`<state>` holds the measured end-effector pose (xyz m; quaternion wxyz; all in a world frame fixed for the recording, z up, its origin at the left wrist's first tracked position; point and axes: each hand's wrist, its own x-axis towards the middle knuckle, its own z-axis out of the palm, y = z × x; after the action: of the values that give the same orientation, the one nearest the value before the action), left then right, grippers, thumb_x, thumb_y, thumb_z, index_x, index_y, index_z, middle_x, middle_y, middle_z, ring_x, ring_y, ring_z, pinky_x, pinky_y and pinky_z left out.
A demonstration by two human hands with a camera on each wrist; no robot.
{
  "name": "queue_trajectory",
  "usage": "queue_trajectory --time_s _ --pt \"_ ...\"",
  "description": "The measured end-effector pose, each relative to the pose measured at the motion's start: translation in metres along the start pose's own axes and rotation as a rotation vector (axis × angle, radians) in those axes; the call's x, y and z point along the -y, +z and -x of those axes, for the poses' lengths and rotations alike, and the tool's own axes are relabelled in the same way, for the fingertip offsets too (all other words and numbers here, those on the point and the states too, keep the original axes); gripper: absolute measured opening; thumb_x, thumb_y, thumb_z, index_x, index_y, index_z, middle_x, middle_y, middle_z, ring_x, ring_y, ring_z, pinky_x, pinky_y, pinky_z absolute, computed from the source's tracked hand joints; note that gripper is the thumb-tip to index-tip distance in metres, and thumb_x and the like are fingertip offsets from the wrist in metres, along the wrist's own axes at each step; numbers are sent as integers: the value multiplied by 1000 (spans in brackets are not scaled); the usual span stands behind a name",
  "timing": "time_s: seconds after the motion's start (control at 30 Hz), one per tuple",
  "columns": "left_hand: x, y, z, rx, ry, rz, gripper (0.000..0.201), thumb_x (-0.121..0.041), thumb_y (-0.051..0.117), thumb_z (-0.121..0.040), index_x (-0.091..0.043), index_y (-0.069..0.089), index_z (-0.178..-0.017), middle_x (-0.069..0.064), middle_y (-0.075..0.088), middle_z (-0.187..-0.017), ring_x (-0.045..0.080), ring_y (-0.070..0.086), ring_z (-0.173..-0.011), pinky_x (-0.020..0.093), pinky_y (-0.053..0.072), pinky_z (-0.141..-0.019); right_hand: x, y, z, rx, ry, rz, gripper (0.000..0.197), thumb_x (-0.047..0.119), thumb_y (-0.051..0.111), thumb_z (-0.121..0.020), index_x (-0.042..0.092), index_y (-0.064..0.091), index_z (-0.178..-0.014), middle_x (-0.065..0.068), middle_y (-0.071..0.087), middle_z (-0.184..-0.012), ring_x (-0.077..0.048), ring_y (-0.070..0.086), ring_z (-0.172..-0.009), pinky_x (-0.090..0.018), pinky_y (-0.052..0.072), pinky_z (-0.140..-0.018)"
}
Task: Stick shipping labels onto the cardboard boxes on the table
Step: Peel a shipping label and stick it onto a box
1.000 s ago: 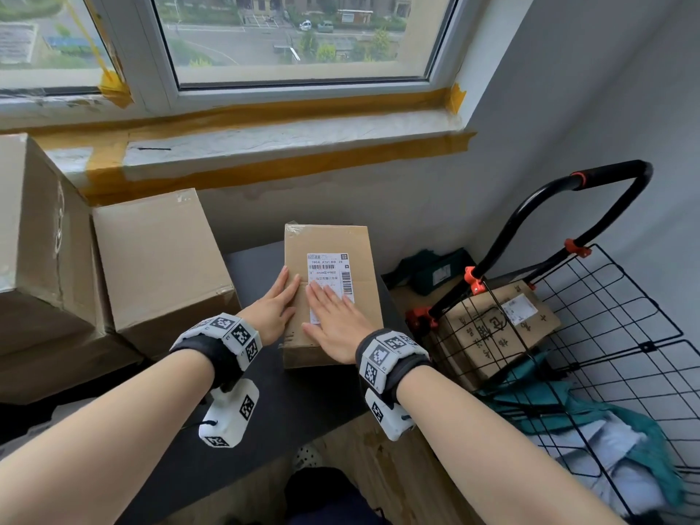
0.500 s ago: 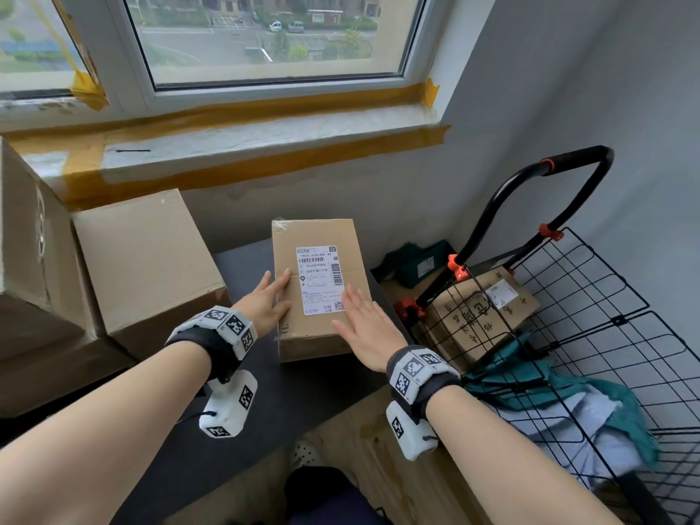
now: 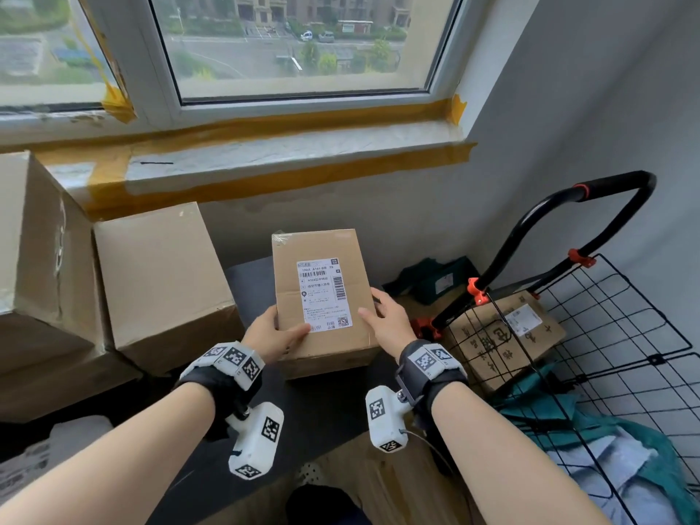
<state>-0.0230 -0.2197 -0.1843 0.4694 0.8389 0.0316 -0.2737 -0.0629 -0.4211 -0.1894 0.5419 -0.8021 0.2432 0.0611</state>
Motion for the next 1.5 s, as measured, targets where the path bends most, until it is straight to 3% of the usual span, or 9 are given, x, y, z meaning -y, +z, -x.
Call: queue_trajectory --time_s 0.13,0.3,0.6,0.73,0.9,1.0,1.13,1.27,1.5 --pt "-8 -12 -10 -51 -29 207 52 -19 67 -84 -11 41 -129 7 58 -122 25 60 -108 37 50 -91 28 -7 -26 71 -19 -92 50 0 55 -91 8 38 -137 -9 51 -136 -17 49 -124 -29 43 -101" --pt "-29 -23 -38 -70 -98 441 36 13 50 -83 -7 39 -111 19 58 -111 18 57 -74 33 47 -66 50 -9 -76 103 0 -136 54 -6 55 -87 7 38 -137 -12 52 -136 -21 52 -122 -37 44 -103" --pt "-49 -22 -70 -55 -100 631 61 16 42 -87 -13 37 -140 9 47 -141 18 56 -97 22 49 -64 58 -17 -131 127 27 -154 52 -14 44 -88 3 41 -137 -13 53 -135 -24 53 -121 -31 44 -98" --pt "-62 -20 -68 -39 -67 677 61 14 40 -90 -15 33 -144 5 40 -147 18 49 -113 8 50 -54 57 -17 -143 140 36 -133 52 -13 43 -89 4 41 -138 -13 52 -136 -25 52 -123 -38 42 -105" --pt "-55 -16 -76 -59 -57 688 62 14 41 -91 -16 32 -144 1 38 -148 19 50 -115 11 52 -57 56 -17 -149 146 13 -110 51 -13 46 -88 4 43 -137 -13 55 -134 -24 53 -123 -39 41 -107" --pt "-50 -14 -78 -67 -20 605 60 11 42 -91 -17 32 -144 -5 43 -137 16 50 -113 13 53 -64 57 -19 -148 146 -16 -72 50 -12 48 -88 3 44 -136 -13 55 -134 -23 52 -124 -35 40 -107" --pt "-42 -15 -78 -193 39 223 51 -4 53 -89 -12 41 -138 8 53 -136 18 49 -126 37 44 -100 62 -20 -136 114 -83 58 43 2 52 -91 4 47 -133 -11 56 -133 -24 51 -126 -28 40 -103" --pt "-35 -21 -57 -250 29 -222 43 -28 52 -92 -18 45 -133 6 58 -129 23 54 -120 34 41 -99 73 -22 -104 69 -196 470 41 25 49 -95 12 46 -135 -4 47 -142 -23 45 -130 -38 35 -109" --pt "-13 -50 9 -211 151 -736 40 -34 34 -97 -20 36 -135 6 56 -127 27 56 -113 39 48 -91 90 6 -31 136 -407 818 31 26 39 -96 13 58 -118 -5 58 -125 -27 54 -113 -37 43 -96"
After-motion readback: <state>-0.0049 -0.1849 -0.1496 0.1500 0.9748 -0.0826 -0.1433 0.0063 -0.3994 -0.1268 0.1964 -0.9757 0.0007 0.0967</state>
